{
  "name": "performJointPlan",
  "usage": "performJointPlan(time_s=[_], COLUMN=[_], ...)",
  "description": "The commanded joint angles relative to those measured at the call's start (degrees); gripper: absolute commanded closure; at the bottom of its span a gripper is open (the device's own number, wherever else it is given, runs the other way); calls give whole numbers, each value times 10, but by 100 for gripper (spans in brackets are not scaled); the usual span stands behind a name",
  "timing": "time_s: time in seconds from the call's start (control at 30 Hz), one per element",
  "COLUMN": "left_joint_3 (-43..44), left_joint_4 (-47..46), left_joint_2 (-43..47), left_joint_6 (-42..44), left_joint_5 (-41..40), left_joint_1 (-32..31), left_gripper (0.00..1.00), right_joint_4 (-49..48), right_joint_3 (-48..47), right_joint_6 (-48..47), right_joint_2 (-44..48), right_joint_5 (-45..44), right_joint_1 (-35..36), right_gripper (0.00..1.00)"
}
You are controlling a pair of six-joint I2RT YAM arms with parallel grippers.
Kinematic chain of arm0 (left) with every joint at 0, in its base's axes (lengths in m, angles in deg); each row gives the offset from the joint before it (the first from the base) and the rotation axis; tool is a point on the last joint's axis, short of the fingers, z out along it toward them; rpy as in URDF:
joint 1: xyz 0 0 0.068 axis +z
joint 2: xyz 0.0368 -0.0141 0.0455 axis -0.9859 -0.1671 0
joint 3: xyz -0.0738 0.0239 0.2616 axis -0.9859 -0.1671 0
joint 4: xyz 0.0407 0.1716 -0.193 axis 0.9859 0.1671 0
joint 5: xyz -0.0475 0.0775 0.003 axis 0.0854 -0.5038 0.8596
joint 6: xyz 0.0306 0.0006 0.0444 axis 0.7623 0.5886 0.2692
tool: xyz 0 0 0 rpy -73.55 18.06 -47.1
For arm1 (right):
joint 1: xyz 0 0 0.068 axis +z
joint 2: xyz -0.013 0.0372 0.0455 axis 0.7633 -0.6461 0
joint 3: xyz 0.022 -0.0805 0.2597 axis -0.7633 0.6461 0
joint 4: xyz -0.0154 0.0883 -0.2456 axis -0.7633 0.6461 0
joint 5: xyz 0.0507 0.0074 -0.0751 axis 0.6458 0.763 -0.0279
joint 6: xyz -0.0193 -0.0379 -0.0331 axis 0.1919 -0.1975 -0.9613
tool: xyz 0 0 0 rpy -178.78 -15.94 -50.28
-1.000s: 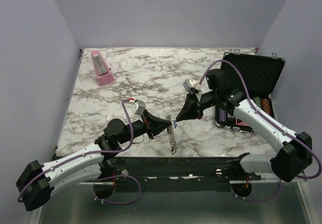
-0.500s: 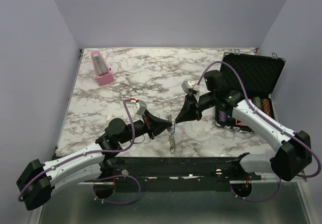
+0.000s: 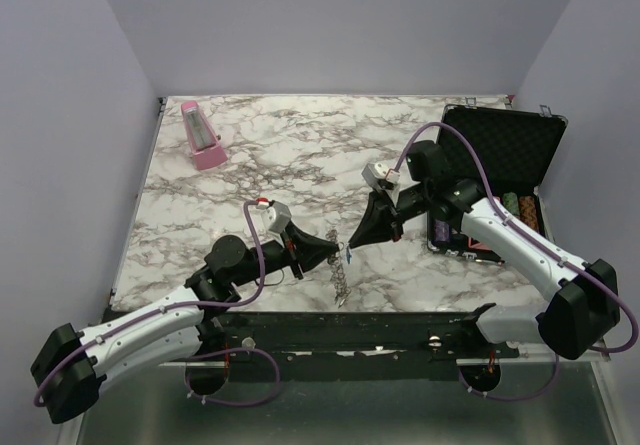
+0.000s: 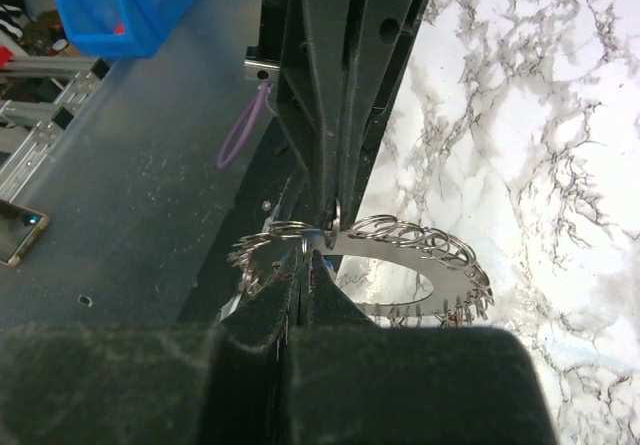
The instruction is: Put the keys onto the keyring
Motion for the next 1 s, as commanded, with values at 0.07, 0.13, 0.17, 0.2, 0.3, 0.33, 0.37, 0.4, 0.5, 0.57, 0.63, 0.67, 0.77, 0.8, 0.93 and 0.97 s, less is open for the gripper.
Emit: performJointPlan(time_s=[0.07, 0.13, 0.17, 0.2, 0.3, 0.33, 0.37, 0.4, 0.5, 0.57, 0.63, 0.67, 0.77, 0.8, 0.93, 0.97], left_joint_3=[12, 6, 4, 4, 2, 1, -1, -1, 4, 2, -3, -8, -14, -15, -16, -16], left_joint_4=[53, 53, 52, 50, 34, 25, 20, 17, 9, -8, -27, -39, -59, -61, -61, -62], left_joint_2=[36, 48, 51, 52, 55, 55, 55, 53, 37, 28, 21, 18, 13, 13, 15, 14], left_joint_6=[62, 70, 76, 81, 97, 100, 102, 102, 96, 80, 64, 55, 37, 34, 30, 29], left_joint_5=[31, 37, 43, 49, 73, 79, 80, 81, 83, 82, 77, 74, 72, 71, 69, 70], left_joint_1=[16, 19, 19, 19, 19, 19, 19, 19, 19, 20, 20, 20, 20, 20, 20, 20], left_gripper=[100, 100, 100, 100, 100, 100, 100, 100, 100, 100, 100, 100, 100, 100, 100, 100], right_joint_4=[42, 34, 30, 28, 27, 33, 38, 45, 55, 44, 41, 41, 27, 20, 5, 3], right_joint_3=[-16, -13, -11, -9, -5, -6, -7, -9, -11, -9, -8, -8, -4, -2, 1, 2], right_joint_6=[-39, -33, -30, -30, -36, -44, -52, -62, -76, -64, -61, -59, -43, -33, -16, -13], right_joint_2=[1, 0, -1, -2, -3, -2, -3, -2, -3, -2, -1, -1, -1, -1, 0, 0], right_joint_5=[14, 4, 1, 1, 4, 3, 3, 4, 2, -5, -9, -8, -15, -18, -19, -18], right_joint_1=[4, 3, 4, 4, 4, 4, 4, 4, 4, 4, 6, 5, 8, 8, 8, 8], right_gripper=[100, 100, 100, 100, 100, 100, 100, 100, 100, 100, 100, 100, 100, 100, 100, 100])
